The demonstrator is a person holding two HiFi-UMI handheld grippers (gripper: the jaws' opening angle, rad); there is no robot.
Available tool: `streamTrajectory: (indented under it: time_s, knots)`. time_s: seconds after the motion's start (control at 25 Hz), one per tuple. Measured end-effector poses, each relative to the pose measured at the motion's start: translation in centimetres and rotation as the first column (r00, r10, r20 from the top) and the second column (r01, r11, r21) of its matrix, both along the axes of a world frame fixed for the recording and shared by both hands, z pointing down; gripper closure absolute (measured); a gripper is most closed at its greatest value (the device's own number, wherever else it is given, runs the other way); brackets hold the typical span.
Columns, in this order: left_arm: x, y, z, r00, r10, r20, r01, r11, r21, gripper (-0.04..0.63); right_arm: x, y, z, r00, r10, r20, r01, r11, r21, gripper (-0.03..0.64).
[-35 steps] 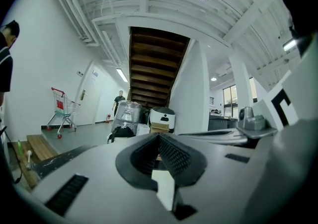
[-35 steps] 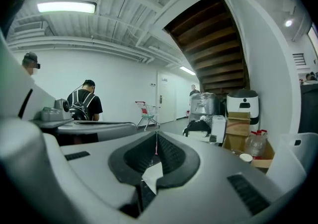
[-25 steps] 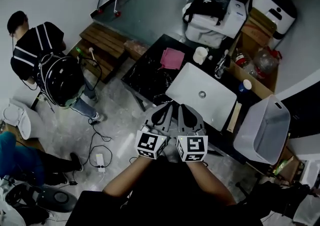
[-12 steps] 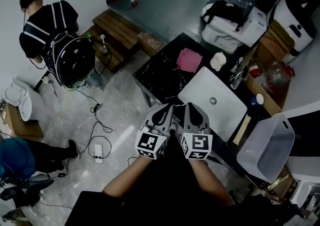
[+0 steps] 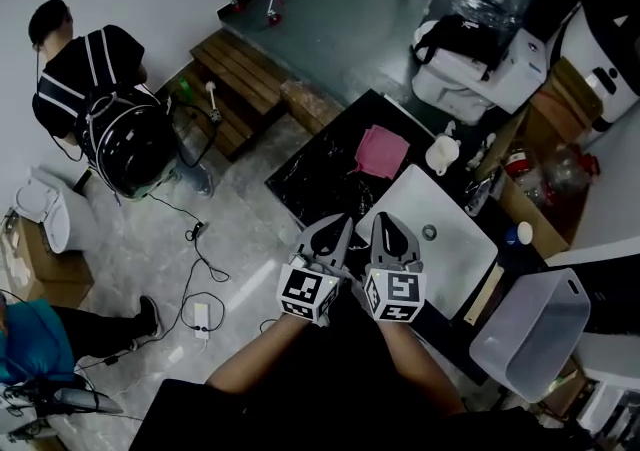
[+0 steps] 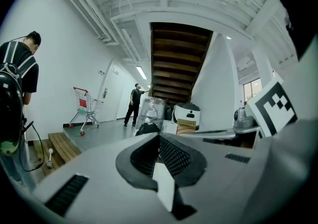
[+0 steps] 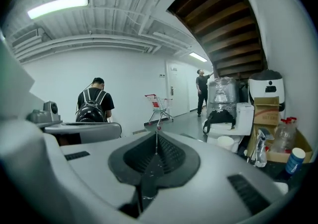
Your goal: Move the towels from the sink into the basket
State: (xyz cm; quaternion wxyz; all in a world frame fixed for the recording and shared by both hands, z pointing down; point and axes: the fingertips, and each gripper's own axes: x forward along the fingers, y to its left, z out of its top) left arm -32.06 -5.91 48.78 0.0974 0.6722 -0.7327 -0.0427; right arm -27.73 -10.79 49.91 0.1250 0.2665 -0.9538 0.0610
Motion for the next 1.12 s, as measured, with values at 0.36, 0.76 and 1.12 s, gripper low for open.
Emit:
streamTrajectory:
  time_s: [0.36,0.76,1.12]
  knots:
    - [-2.1,-7.8,1.5,0.999,0.020,0.029,-0.019,0.999,-0.045,0.583,-2.6,-7.9,2.8,0.999,-0.003,-0.046,0.002,1.000,-0.025,0.595]
    - [-4.4,-13.3,2.8,0.999,0.015,0.032,-0.012,0.997,-0.078,0.583,-4.0,-13.3,6.0,0.996,-0.023,-0.085,0.019,0.999,-0.049,0.595]
    - [-6.1,-15.8,4.5,0.993,0.117,0.028,-0.114,0.987,-0.112,0.583,-7.7,-16.3,7.3,0.995,0.050,-0.087,-0.061,0.991,-0.122,0.595]
